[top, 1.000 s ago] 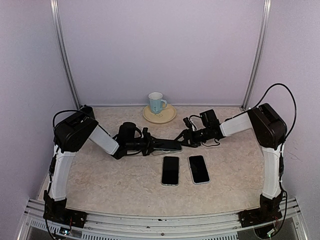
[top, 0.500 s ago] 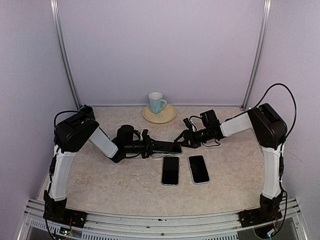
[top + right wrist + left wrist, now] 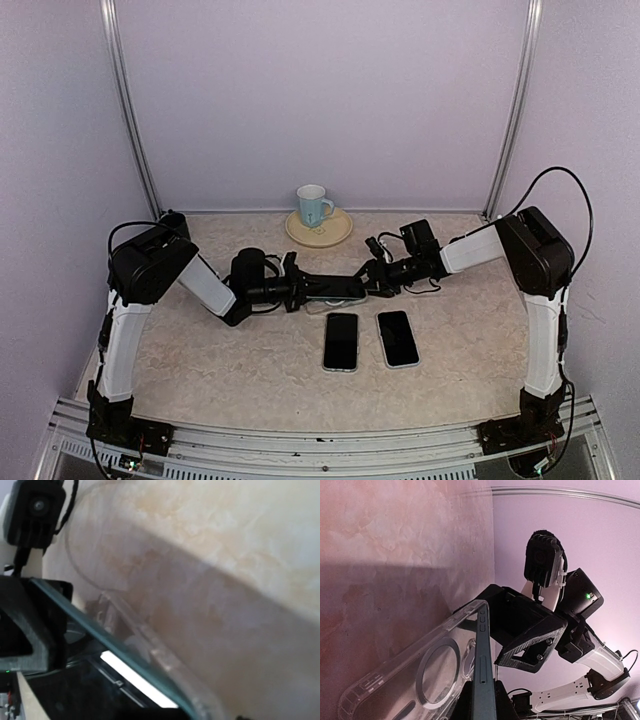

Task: Put the phone into the phone case
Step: Install the phone into the phone case.

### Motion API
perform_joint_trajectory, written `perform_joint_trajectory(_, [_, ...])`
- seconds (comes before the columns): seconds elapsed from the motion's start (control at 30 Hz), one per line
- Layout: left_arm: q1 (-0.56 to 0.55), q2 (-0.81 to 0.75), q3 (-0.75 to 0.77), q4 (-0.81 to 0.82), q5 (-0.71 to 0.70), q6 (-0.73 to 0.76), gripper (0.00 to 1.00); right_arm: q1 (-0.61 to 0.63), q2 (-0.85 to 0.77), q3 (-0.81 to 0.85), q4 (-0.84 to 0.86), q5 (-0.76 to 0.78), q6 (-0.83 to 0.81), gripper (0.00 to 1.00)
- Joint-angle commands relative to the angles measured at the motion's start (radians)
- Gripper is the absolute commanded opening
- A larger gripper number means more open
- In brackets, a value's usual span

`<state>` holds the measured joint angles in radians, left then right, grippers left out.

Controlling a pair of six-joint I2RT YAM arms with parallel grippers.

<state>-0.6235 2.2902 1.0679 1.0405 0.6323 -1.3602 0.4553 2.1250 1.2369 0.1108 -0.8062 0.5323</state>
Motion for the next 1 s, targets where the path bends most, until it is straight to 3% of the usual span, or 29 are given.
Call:
perform_joint_trajectory(0.0, [-0.002,-0.010,0.045,0.054,0.021,0.024,0.00,0.002,-0.022,-0.006,0.029,-0.065,0.025,0.61])
perform_joint_trajectory(0.27, [-0.012,0.018,0.080,0.052,0.040,0.022,0.00,0.030,0.008,0.013,0.077,-0.149,0.063,0.54])
perform_joint_trajectory(0.7, [-0.022,0.038,0.106,0.053,0.067,0.015,0.00,0.037,0.036,-0.030,0.366,-0.305,0.253,0.45])
perform_joint_trajectory(0.97, [-0.017,0.044,0.095,0.077,0.073,0.000,0.00,0.037,0.050,-0.073,0.584,-0.367,0.392,0.28])
